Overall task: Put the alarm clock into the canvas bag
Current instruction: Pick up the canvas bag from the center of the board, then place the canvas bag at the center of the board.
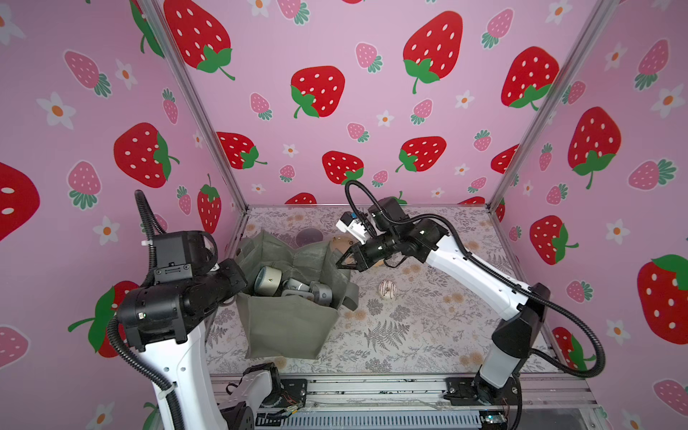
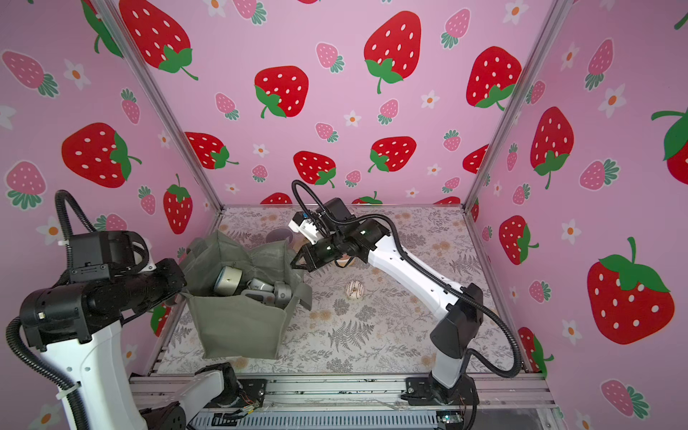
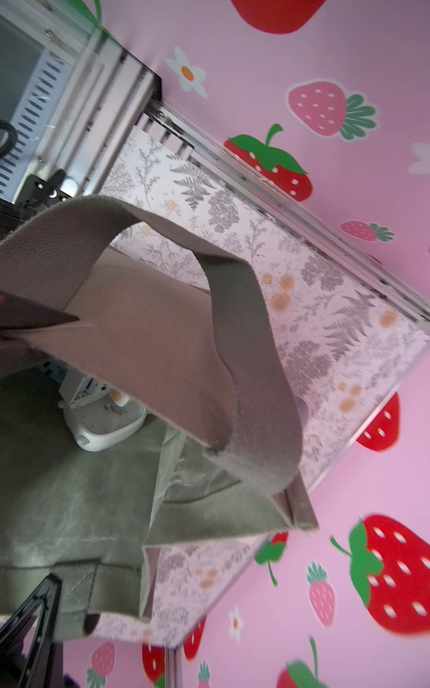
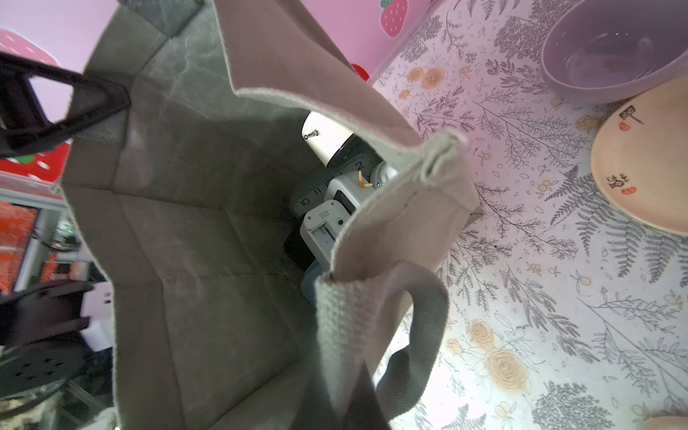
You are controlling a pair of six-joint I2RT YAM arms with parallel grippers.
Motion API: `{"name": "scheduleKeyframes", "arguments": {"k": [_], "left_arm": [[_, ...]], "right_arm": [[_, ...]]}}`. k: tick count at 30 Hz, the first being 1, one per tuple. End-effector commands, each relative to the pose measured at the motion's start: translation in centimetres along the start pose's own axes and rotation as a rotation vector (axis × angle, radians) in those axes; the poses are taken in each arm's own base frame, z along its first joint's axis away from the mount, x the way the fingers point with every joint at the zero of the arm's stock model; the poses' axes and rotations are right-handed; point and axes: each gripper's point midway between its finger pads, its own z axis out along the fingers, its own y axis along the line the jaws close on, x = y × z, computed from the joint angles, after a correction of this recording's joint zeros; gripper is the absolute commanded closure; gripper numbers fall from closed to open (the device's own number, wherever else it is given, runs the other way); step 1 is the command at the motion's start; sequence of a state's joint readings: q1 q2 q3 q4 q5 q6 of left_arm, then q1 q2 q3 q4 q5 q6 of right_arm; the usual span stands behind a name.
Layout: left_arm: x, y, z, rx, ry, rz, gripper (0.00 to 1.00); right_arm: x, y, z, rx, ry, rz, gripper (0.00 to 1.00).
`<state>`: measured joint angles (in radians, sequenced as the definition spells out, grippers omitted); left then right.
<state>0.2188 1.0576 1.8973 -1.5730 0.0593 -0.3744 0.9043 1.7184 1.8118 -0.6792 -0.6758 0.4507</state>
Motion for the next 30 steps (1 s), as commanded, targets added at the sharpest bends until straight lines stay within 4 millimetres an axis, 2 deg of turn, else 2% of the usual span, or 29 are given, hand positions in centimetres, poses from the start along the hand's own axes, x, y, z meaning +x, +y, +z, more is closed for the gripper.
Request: {"name": "scheduleKeyframes", "arguments": {"k": [1,5,8,10,12,15,18,21,24,26,27,30], "left_arm": [[-6.3,-4.5,-5.5,0.230,-0.321,0.017,1.00],[-8.9,-7.2,-7.8,0.382,-0.419,-0.029,1.00],[-10.7,-9.9,-8.4,0.553,-0.442,-0.092,1.00],[-11.8,-11.8,-8.5,0.679,-0.441,-0.137,1.00],[-12.8,-13.2,-8.7,0.778,-0.444,-0.164,1.00],[-13.9,-14.7,-8.5,0.867,-0.437,-0.183,1.00],[-13.2,-17.6,-7.3,0.892,-0.378,-0.107,1.00],[-10.6,-23.0,-6.3,0.881,-0.321,0.081,1.00],[-9.4,-27.8,-5.5,0.921,-0.276,0.161,1.00],[-8.6,-31.0,-5.2,0.962,-0.259,0.197,1.00],[-8.4,-32.0,-5.3,0.981,-0.255,0.207,1.00],[-7.2,-35.6,-4.0,1.009,-0.210,0.220,1.00]], "right_arm": [[-6.7,8.1,-8.0,-0.229,-0.313,-0.170,1.00],[-9.7,10.2,-12.5,-0.246,-0.456,-0.214,1.00],[-11.6,11.2,-15.3,-0.229,-0.538,-0.243,1.00],[-12.7,11.5,-17.0,-0.208,-0.592,-0.254,1.00],[-13.9,11.0,-18.6,-0.167,-0.639,-0.245,1.00],[-15.5,8.6,-21.0,-0.072,-0.704,-0.204,1.00],[-16.5,5.2,-23.5,-0.007,-0.748,-0.127,1.00],[-16.7,2.6,-25.6,0.064,-0.765,-0.084,1.00],[-16.7,0.4,-29.1,0.167,-0.802,-0.055,1.00],[-16.1,-1.5,-32.0,0.244,-0.841,-0.017,1.00],[-15.7,-2.3,-33.4,0.282,-0.862,-0.001,1.00],[-13.7,-5.1,-38.0,0.408,-0.929,0.053,1.00]]}}
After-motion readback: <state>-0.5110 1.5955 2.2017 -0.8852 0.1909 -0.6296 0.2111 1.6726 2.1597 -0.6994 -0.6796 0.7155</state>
